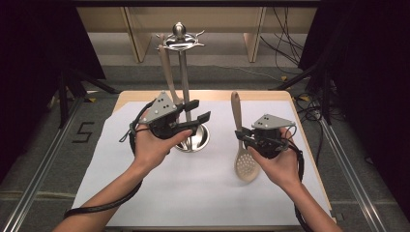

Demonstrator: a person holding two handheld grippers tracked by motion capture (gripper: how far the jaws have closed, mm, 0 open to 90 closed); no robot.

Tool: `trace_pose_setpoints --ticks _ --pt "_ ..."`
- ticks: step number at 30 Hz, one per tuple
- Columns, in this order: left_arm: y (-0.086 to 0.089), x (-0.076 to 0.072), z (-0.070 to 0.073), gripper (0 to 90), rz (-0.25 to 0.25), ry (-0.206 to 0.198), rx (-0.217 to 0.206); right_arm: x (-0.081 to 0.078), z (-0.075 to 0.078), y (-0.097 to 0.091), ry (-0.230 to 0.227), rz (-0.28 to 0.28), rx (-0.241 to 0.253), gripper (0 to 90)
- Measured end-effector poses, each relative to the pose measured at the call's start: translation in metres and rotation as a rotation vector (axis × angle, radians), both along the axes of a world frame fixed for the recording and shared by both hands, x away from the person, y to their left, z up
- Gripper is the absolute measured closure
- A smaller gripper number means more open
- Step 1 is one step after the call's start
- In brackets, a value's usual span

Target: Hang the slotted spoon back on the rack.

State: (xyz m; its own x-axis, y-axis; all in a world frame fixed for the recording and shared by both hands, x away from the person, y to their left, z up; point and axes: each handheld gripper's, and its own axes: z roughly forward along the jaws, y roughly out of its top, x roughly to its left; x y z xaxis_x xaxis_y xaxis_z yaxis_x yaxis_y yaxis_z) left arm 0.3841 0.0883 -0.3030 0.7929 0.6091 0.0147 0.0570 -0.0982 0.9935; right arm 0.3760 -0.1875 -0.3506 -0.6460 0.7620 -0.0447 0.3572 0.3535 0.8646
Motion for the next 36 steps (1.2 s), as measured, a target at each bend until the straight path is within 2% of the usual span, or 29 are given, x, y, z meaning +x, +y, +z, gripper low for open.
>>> trace_pose_setpoints --ticks 1,4,6,10,11,12,14,20,21,24,25,28,29,32,33,34,35,36 --pt "-0.004 0.000 0.000 45.7 -0.008 -0.003 0.005 -0.002 0.001 0.004 0.018 0.002 0.015 78.0" --pt "-0.010 0.000 0.000 45.3 -0.022 0.002 0.009 -0.004 0.002 0.008 0.004 0.012 0.015 77.9" --pt "-0.012 0.000 -0.001 45.0 -0.026 0.002 0.011 -0.005 0.004 0.009 0.012 0.023 0.007 78.0" --pt "-0.021 -0.001 -0.002 44.8 -0.046 0.015 0.004 -0.009 0.007 0.018 -0.011 0.052 0.000 77.9" --pt "-0.022 -0.001 -0.002 44.8 -0.049 0.014 0.008 -0.009 0.007 0.020 -0.033 0.053 0.001 77.9" --pt "-0.023 -0.001 -0.003 44.8 -0.051 0.016 0.010 -0.010 0.007 0.022 -0.023 0.061 0.000 77.9" --pt "-0.026 -0.001 -0.003 44.8 -0.057 0.015 0.012 -0.010 0.008 0.025 -0.038 0.061 0.001 77.9" --pt "-0.031 -0.001 -0.004 45.8 -0.062 0.016 0.019 -0.013 0.009 0.030 -0.034 0.066 0.003 77.9" --pt "-0.032 0.000 -0.005 46.0 -0.066 0.017 0.021 -0.015 0.009 0.033 -0.015 0.064 0.010 77.9" --pt "-0.034 0.000 -0.006 46.8 -0.070 0.025 0.022 -0.015 0.009 0.034 -0.027 0.065 0.016 77.9" --pt "-0.034 0.002 -0.007 47.4 -0.070 0.030 0.027 -0.014 0.009 0.035 -0.027 0.085 0.001 77.9" --pt "-0.035 0.004 -0.007 49.8 -0.065 0.032 0.028 -0.014 0.008 0.037 -0.050 0.081 -0.001 77.9" --pt "-0.035 0.004 -0.007 51.1 -0.069 0.033 0.028 -0.016 0.009 0.038 -0.026 0.095 -0.001 77.9" --pt "-0.036 0.005 -0.007 57.5 -0.077 0.030 0.026 -0.018 0.009 0.041 -0.038 0.089 0.006 77.9" --pt "-0.036 0.005 -0.007 58.9 -0.082 0.037 0.020 -0.019 0.010 0.042 -0.016 0.090 0.007 77.8" --pt "-0.036 0.005 -0.007 60.6 -0.082 0.037 0.020 -0.019 0.010 0.042 -0.016 0.090 0.007 77.8" --pt "-0.036 0.005 -0.007 62.2 -0.087 0.041 0.016 -0.016 0.010 0.040 -0.045 0.101 -0.016 77.9" --pt "-0.036 0.005 -0.007 63.7 -0.087 0.041 0.016 -0.016 0.010 0.040 -0.045 0.101 -0.016 77.9"
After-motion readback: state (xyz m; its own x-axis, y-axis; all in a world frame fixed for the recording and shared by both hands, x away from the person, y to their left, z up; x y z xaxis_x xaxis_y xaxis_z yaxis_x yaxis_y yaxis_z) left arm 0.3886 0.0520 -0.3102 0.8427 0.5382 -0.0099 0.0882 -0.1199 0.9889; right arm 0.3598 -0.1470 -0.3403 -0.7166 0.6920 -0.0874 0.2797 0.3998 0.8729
